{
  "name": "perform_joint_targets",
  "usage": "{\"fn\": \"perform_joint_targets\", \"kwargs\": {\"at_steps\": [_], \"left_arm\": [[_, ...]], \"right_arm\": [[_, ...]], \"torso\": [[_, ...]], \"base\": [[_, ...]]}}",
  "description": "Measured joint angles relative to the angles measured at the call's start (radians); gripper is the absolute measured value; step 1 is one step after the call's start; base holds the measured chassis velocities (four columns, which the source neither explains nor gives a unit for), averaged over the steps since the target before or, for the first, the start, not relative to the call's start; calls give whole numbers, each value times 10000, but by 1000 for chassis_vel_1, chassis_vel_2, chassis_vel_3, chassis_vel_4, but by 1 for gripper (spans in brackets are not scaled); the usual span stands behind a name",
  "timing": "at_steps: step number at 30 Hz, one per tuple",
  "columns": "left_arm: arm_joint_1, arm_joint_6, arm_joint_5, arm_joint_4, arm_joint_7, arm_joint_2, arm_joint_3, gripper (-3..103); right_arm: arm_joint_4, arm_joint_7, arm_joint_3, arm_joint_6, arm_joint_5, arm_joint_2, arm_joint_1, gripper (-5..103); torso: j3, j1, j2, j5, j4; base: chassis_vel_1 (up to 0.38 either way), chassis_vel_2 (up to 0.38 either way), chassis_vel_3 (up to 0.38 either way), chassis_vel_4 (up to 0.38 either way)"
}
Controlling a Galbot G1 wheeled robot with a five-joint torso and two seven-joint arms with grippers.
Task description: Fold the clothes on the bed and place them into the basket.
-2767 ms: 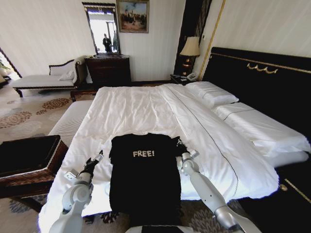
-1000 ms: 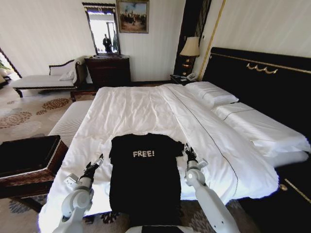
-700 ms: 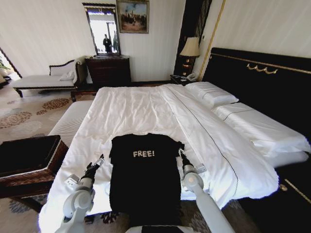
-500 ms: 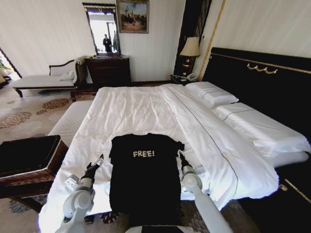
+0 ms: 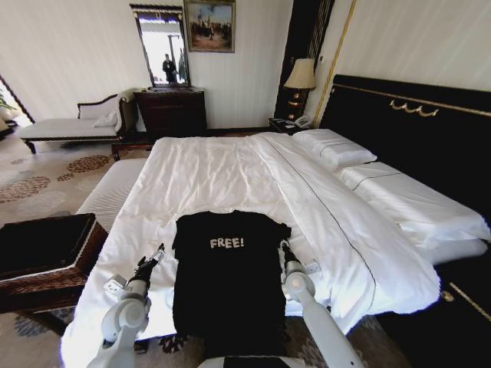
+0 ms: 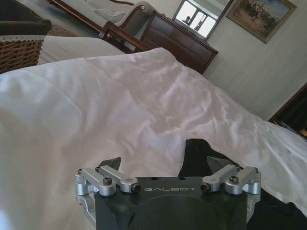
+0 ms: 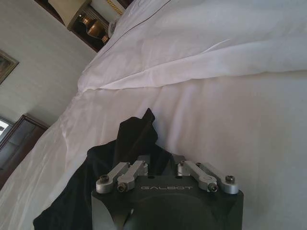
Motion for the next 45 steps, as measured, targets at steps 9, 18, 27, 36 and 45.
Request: {"fn": "perform_joint_targets", "kwargs": {"at_steps": [9, 18, 27, 36, 45], "left_arm": [[-71, -7, -52, 99, 0, 35, 11, 100], [-67, -37, -124, 156, 1, 85, -40, 100], [-47, -50, -134, 149, 2, 108, -44, 100], [30, -50, -133, 64, 0, 192, -51, 100], [87, -52, -144, -18, -25, 307, -100, 100]], "right_arm": [[25, 24, -127, 13, -720, 55, -256, 1], [758, 397, -337, 40, -1139, 34, -916, 0], [1041, 651, -322, 72, -1626, 21, -1106, 0], [338, 284, 161, -22, -1596, -209, -517, 16], [-155, -992, 464, -400, 229, -1095, 247, 54]], "torso": [[0, 0, -1, 0, 1], [-1, -1, 0, 0, 0], [-1, 0, 0, 0, -1], [0, 1, 0, 1, 0], [-1, 0, 0, 0, -1]], "base": [[0, 0, 0, 0], [0, 0, 0, 0], [0, 0, 0, 0], [0, 0, 0, 0], [0, 0, 0, 0]]}}
